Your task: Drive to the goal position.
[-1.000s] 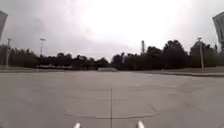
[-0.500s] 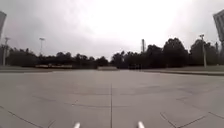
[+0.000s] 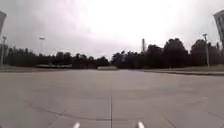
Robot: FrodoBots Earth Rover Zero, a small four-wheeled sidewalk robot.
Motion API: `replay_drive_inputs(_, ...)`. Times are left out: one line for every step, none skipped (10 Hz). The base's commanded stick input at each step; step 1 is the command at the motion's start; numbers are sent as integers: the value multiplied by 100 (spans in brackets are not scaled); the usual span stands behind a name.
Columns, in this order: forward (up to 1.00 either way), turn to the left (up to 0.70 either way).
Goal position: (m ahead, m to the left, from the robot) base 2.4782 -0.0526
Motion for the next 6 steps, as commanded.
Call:
replay_drive_inputs(85, 0)
replay_drive_inputs(85, 0)
replay_drive_inputs(85, 0)
replay_drive_inputs(85, 0)
replay_drive_inputs(85, 0)
replay_drive_inputs(85, 0)
